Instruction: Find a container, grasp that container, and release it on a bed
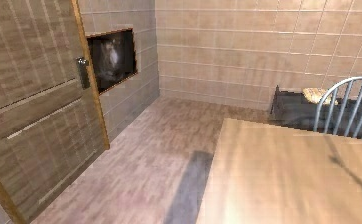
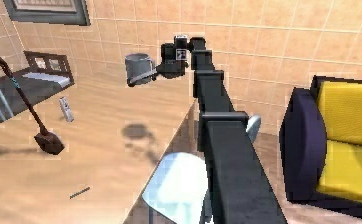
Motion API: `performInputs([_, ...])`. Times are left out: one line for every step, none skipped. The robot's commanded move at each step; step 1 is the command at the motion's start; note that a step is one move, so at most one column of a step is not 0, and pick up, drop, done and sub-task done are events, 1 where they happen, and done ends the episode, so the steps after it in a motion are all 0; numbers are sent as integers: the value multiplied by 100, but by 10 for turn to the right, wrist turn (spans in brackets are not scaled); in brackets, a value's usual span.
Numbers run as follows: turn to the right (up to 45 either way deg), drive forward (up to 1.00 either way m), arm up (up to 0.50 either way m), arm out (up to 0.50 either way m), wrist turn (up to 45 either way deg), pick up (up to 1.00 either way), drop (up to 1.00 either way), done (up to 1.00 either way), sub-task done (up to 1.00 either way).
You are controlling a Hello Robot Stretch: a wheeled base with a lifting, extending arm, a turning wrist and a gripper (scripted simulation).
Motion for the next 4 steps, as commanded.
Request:
performInputs([0,0,0,0,-450,0,0,0,0])
performInputs([0,0,0,0,-450,0,0,0,0])
performInputs([0,0,0,0,-30,0,0,0,0])
performInputs([0,0,0,-48,0,0,0,0,0])
